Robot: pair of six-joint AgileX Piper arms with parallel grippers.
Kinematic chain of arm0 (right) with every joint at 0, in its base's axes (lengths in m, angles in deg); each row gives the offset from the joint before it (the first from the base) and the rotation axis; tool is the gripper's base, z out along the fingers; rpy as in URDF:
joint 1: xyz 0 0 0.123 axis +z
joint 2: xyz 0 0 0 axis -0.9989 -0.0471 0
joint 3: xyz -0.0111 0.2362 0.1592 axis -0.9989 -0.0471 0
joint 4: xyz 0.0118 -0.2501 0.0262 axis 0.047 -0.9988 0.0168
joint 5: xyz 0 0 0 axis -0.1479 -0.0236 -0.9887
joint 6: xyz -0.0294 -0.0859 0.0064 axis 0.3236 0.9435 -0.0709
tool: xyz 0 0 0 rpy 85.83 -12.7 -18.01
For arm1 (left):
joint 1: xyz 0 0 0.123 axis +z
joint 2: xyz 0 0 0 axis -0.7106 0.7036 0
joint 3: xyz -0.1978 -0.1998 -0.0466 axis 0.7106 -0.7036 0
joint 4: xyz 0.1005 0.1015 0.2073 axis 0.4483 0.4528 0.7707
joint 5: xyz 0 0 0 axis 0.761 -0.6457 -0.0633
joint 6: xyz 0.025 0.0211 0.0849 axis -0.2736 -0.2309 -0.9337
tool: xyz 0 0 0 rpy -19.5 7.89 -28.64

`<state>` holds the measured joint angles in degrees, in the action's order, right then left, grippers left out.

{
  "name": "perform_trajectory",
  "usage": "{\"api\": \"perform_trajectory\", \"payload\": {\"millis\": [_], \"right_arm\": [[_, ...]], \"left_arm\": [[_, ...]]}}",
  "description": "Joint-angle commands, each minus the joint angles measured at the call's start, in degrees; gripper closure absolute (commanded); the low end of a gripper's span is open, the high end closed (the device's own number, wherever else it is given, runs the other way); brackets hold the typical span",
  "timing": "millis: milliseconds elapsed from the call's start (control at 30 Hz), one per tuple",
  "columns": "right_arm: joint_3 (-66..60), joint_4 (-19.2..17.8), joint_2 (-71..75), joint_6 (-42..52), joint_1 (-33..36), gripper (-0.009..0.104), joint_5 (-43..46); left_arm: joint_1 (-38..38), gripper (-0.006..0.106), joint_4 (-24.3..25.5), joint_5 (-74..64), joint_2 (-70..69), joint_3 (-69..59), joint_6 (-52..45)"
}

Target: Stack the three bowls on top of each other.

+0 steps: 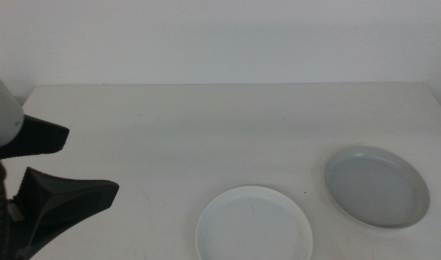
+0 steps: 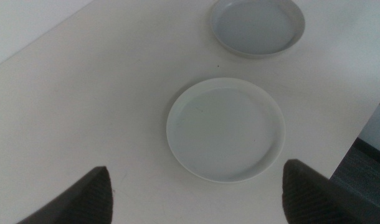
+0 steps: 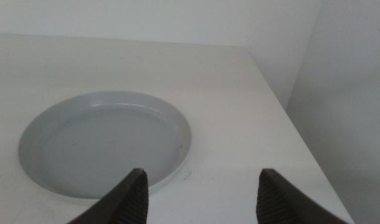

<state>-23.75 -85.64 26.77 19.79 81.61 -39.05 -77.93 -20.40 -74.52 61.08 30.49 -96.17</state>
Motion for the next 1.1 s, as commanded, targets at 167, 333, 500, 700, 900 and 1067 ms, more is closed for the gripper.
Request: {"api": "perform_trajectory", "payload": {"millis": [167,333,500,700,900,1067], "right_arm": [[7.7,2.2,-3.3,0.5,-0.4,0.05,-0.5],[17.5,2.2,-12.3,0.5,-0.4,0.05,-4.4],[27.9,2.3,-23.2,0.5,-0.4,0.05,-8.6],[40.0,4.2,-38.0,-0.1,-0.3,0.05,-12.5],[50.7,7.2,-51.3,-1.9,-0.3,0.05,-21.4],[58.2,7.2,-62.1,-1.9,-0.3,0.05,-27.7]], "left_arm": [[0.0,-0.004,-0.8,3.6,-0.1,1.8,0.8],[0.0,-0.004,-0.8,3.6,-0.1,1.8,0.8],[0.0,-0.004,-0.8,3.6,-0.1,1.8,0.8],[0.0,-0.004,-0.8,3.6,-0.1,1.8,0.8],[0.0,-0.004,-0.8,3.7,-0.1,1.8,0.8],[0.0,-0.004,-0.8,3.6,-0.1,1.8,0.8]]}}
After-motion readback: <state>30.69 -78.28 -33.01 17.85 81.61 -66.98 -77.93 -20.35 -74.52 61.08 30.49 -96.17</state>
